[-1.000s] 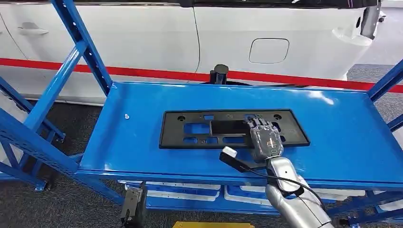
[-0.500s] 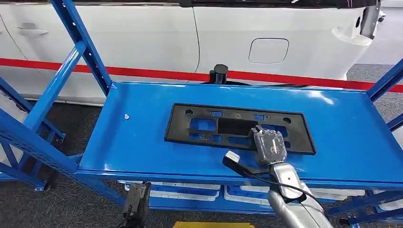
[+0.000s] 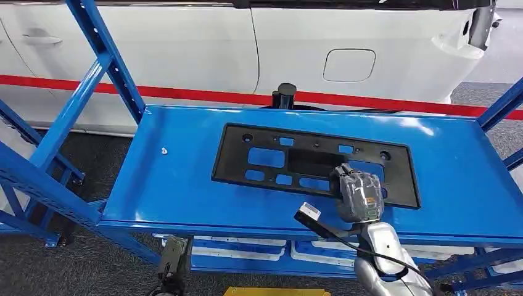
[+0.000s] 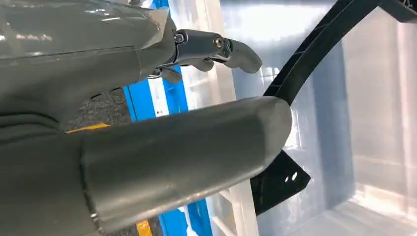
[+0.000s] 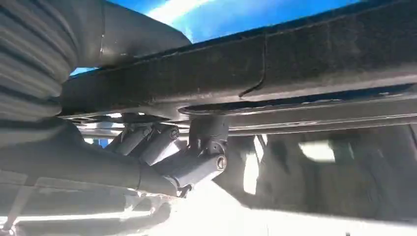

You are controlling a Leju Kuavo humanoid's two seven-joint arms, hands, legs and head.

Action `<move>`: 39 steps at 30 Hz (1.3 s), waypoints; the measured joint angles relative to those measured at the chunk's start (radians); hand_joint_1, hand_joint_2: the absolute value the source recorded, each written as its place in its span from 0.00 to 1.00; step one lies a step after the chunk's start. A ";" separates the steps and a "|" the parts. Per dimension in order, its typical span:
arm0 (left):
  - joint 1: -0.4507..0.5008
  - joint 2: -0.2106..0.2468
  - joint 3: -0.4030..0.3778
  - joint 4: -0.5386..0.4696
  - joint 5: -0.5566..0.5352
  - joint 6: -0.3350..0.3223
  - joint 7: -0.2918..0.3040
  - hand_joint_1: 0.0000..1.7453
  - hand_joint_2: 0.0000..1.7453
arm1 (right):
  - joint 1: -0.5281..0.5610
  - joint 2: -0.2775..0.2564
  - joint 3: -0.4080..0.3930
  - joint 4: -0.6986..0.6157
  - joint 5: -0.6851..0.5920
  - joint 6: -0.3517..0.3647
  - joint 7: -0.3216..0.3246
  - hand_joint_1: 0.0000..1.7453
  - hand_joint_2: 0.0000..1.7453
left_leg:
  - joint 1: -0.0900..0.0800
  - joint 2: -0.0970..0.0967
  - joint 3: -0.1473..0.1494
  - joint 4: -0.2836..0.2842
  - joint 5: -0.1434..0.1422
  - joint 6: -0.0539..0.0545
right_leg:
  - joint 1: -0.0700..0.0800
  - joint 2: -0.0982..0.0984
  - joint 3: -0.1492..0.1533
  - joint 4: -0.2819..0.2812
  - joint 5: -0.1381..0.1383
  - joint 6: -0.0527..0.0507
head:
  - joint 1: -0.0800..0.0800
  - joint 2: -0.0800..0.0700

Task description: Take the parts from the cabinet and place them on the table.

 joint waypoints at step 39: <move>0.151 0.062 0.047 -0.215 0.119 0.121 -0.038 0.00 1.00 | 0.232 0.002 -0.499 -0.711 -0.570 -0.205 -0.696 0.97 1.00 | 0.000 0.000 0.001 0.000 -0.003 0.000 | 0.000 0.000 -0.007 0.000 -0.003 0.002 | 0.000 0.000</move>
